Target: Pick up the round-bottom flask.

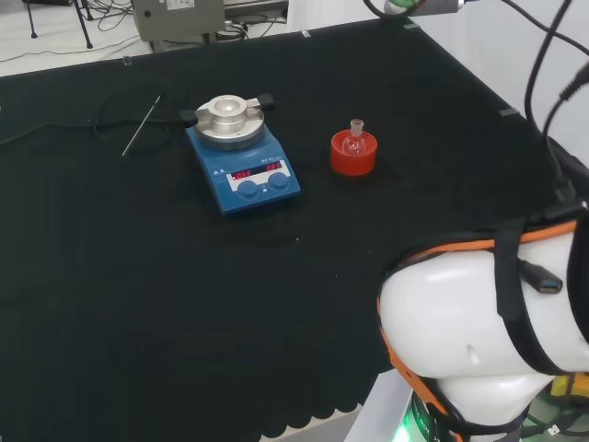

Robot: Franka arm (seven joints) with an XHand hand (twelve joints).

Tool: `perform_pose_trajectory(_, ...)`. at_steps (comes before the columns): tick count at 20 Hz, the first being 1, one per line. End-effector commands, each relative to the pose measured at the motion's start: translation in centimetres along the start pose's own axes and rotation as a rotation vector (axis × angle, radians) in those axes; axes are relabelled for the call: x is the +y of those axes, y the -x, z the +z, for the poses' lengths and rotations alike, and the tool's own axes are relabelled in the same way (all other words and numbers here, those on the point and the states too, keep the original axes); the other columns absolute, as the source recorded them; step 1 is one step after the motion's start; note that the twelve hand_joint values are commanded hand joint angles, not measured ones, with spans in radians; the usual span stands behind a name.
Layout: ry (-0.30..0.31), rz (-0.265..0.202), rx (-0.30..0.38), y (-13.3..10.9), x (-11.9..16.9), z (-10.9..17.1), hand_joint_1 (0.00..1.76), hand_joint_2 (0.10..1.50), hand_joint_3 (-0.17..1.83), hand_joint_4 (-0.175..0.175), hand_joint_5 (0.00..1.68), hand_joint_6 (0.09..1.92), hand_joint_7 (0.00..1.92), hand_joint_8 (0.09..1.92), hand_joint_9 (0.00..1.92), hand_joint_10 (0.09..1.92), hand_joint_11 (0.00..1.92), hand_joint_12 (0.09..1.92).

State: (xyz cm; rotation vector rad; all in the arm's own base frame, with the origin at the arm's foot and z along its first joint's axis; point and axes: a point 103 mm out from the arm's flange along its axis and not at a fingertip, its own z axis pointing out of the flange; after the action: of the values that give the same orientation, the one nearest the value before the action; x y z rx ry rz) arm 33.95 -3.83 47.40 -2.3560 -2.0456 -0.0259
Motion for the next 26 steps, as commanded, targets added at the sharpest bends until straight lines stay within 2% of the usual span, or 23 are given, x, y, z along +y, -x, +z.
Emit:
perform_pose_trajectory(1, -0.038, 0.098, 0.035, 5.7, 6.9, 5.0, 0.07, 1.40, 0.04, -0.020, 0.29, 0.09, 0.06, 0.54, 0.12, 0.66, 0.00, 1.14)
perform_pose_trajectory(5, -0.037, 0.105, 0.062, 7.0, 9.9, 7.7, 0.09, 1.40, 0.04, -0.023, 0.30, 0.09, 0.06, 0.53, 0.13, 0.65, 0.00, 1.15)
perform_pose_trajectory(7, -0.041, 0.093, 0.082, 7.5, 11.4, 9.3, 0.10, 1.39, 0.03, -0.025, 0.30, 0.09, 0.07, 0.53, 0.13, 0.65, 0.00, 1.16)
perform_pose_trajectory(10, -0.048, 0.107, 0.084, 8.3, 13.4, 11.6, 0.11, 1.39, 0.03, -0.028, 0.31, 0.09, 0.07, 0.53, 0.14, 0.66, 0.00, 1.17)
perform_pose_trajectory(18, -0.072, 0.115, 0.130, 9.0, 16.5, 17.4, 0.17, 1.37, 0.03, -0.033, 0.32, 0.09, 0.08, 0.53, 0.16, 0.66, 0.00, 1.19)
perform_pose_trajectory(23, -0.075, 0.110, 0.191, 9.2, 17.3, 21.2, 0.44, 1.26, -0.03, -0.035, 0.32, 0.09, 0.12, 0.55, 0.22, 0.68, 0.00, 1.25)
perform_pose_trajectory(26, -0.089, 0.121, 0.214, 9.4, 17.7, 23.3, 0.52, 1.22, -0.05, -0.037, 0.33, 0.09, 0.14, 0.57, 0.25, 0.69, 0.00, 1.27)
